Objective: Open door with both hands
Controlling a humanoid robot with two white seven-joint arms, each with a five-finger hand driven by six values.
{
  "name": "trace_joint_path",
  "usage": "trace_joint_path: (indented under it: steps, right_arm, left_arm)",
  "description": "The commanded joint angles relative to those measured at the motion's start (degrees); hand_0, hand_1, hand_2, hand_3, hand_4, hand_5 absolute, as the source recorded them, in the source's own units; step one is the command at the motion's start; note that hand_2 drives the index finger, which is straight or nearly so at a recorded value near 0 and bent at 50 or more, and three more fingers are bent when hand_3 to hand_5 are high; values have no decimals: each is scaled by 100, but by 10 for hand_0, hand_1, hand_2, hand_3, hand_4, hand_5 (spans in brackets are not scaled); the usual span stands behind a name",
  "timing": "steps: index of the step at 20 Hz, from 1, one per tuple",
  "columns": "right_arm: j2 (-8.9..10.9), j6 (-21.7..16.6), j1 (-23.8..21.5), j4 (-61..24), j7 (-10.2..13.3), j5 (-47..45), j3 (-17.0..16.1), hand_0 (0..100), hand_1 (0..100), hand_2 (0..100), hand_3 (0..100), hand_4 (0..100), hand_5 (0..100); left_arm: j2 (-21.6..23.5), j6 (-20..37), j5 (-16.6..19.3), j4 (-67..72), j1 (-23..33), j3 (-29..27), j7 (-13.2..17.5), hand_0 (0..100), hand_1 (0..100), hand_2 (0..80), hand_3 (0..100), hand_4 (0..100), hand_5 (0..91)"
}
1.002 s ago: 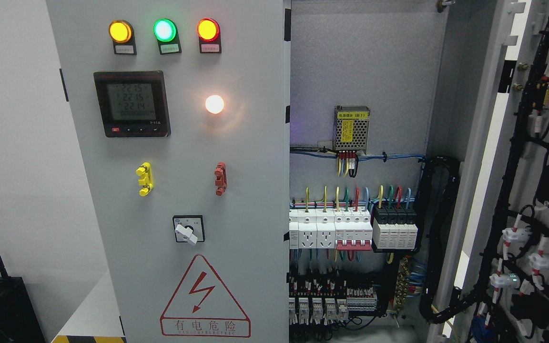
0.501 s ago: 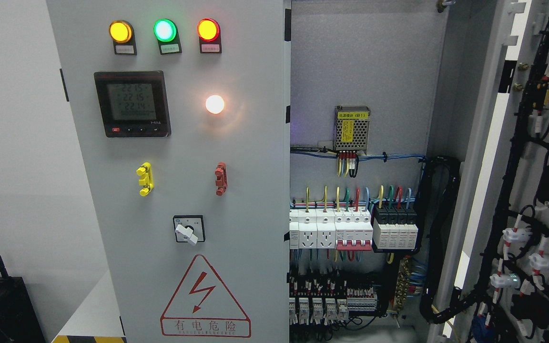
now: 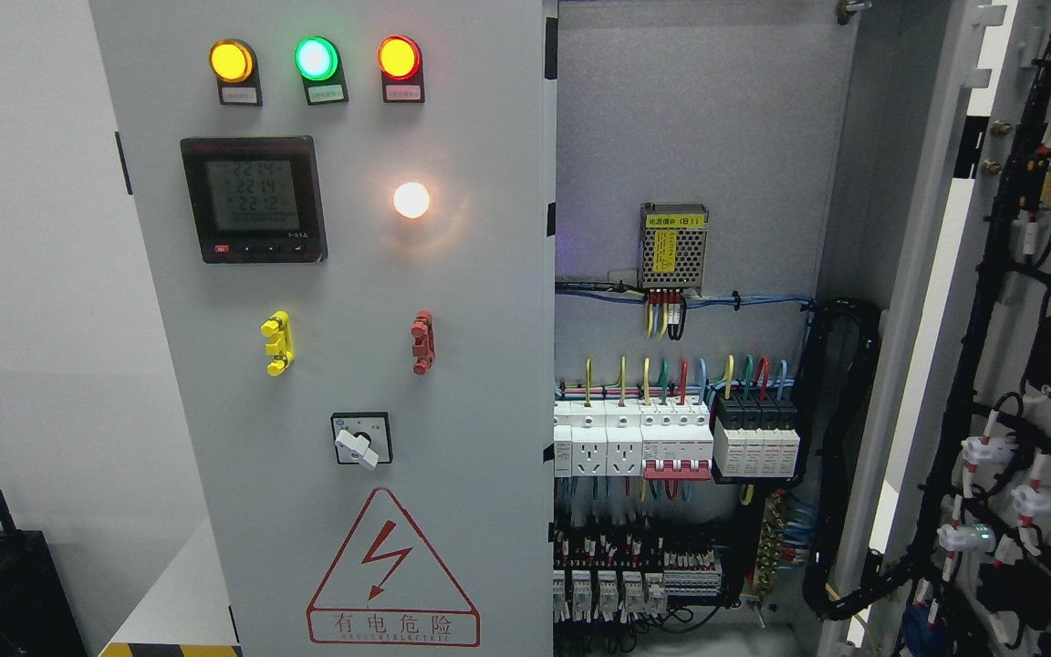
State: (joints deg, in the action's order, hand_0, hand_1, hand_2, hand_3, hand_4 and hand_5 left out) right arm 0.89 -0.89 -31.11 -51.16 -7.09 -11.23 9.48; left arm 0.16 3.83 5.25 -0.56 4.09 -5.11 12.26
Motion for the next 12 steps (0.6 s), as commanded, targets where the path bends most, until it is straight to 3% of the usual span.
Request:
trace_joint_path:
  steps: [1, 6, 12]
  right_arm:
    - [482, -96, -1045, -3144, -12, -20, 88, 381, 0, 0, 0, 0, 0]
    - [606, -491, -1397, -4041, -12, -11, 89, 381, 0, 0, 0, 0, 0]
    - [895, -526, -1590, -5034, -21, -28, 106, 381, 0, 0, 0, 0, 0]
  left_arm:
    - [-156, 143, -15, -103, 4, -42, 13, 0, 0, 0, 0, 0, 0]
    - [-156, 276, -24, -120, 4, -51, 40, 0, 0, 0, 0, 0, 0]
    - [-165, 276, -15, -111, 4, -51, 48, 0, 0, 0, 0, 0, 0]
